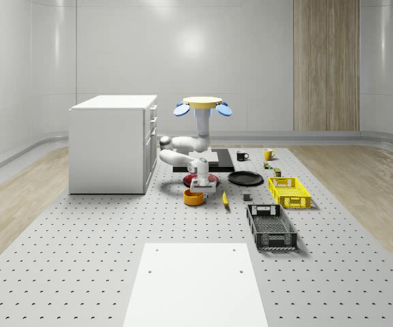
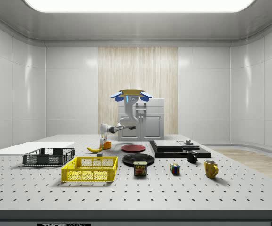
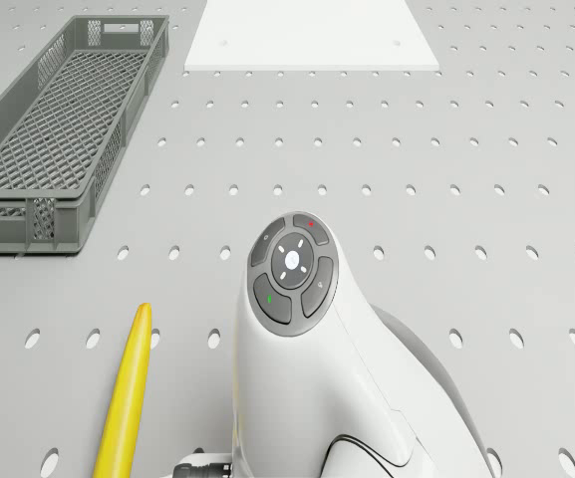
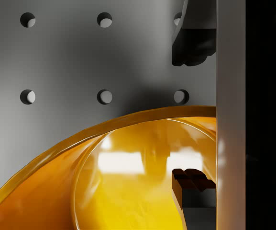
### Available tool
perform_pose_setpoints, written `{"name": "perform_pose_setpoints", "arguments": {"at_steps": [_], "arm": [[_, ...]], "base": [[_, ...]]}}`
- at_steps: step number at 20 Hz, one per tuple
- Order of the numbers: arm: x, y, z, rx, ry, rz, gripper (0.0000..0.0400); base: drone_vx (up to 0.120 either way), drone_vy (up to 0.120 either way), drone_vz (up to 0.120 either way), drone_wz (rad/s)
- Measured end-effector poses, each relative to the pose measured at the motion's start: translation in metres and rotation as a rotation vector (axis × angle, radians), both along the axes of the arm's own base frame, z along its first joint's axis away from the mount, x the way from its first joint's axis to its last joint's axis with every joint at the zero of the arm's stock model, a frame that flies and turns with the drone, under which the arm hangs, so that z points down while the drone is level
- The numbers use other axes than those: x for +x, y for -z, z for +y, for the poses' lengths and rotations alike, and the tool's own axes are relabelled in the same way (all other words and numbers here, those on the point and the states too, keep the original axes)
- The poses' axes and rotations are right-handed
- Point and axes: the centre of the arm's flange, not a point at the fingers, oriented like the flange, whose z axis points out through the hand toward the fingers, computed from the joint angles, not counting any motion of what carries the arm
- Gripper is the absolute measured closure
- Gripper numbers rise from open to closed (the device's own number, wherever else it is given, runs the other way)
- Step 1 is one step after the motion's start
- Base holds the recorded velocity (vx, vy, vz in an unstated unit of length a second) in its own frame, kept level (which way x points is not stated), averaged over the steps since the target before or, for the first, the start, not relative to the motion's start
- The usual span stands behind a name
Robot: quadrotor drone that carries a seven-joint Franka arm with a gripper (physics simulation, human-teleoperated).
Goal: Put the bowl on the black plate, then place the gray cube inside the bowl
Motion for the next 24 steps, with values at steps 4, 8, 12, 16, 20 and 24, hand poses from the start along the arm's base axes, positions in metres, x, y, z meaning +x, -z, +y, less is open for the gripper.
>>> {"name": "perform_pose_setpoints", "arguments": {"at_steps": [4, 8, 12, 16, 20, 24], "arm": [[0.000, -0.001, 0.000, 0.000, 0.000, 0.000, 0.0243], [0.000, 0.000, 0.001, 0.000, 0.000, 0.000, 0.0279], [0.000, 0.010, 0.001, 0.000, 0.000, 0.000, 0.0292], [0.000, 0.026, 0.001, 0.000, 0.000, 0.000, 0.0297], [0.000, 0.037, 0.001, 0.000, 0.000, 0.000, 0.0299], [0.000, 0.043, 0.001, 0.000, 0.000, 0.000, 0.0300]], "base": [[0.000, 0.000, 0.000, 0.000], [0.000, 0.000, 0.000, 0.000], [0.000, 0.000, 0.000, 0.000], [0.000, 0.000, 0.070, 0.000], [0.000, 0.000, 0.120, 0.000], [-0.100, 0.110, 0.120, 0.000]]}}
